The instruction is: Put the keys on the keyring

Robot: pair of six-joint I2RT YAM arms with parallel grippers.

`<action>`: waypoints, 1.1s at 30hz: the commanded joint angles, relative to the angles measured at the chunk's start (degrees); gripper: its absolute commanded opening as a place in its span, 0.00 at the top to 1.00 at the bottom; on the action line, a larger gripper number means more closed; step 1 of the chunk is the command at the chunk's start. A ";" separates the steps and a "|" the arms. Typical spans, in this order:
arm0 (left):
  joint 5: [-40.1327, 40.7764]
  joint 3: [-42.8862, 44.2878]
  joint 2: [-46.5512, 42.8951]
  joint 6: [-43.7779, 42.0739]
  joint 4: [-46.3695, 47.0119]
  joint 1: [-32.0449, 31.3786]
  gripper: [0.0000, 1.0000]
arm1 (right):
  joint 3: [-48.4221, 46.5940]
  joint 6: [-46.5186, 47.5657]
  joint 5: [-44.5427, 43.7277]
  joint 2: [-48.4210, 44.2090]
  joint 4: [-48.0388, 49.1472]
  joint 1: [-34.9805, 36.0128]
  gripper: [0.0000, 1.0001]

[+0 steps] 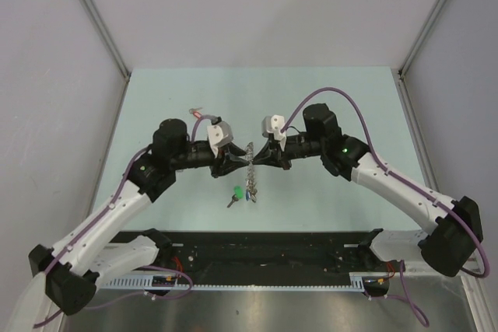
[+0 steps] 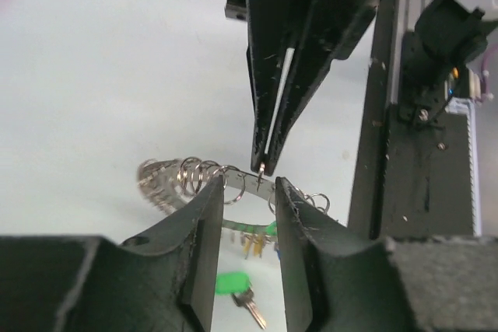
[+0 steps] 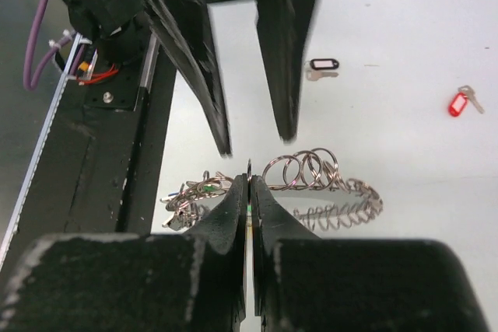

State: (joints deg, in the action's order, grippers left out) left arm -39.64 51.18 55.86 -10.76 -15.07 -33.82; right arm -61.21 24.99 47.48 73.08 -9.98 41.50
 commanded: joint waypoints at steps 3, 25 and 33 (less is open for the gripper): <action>2.28 -4.68 -11.54 3.46 16.89 0.51 0.62 | 4.84 -9.51 -1.61 -9.08 14.88 -2.73 1.00; -8.00 -10.66 -6.99 15.60 34.23 0.60 0.70 | 26.93 -36.06 -9.34 -19.82 61.56 -3.53 1.00; -9.14 -10.57 -5.41 16.65 35.11 0.34 0.77 | 27.81 -37.56 -10.22 -17.80 65.96 -2.21 1.00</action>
State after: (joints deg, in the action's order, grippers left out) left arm -46.98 40.91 49.89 4.49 17.19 -33.36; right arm -32.73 -11.09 39.64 55.07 47.16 38.52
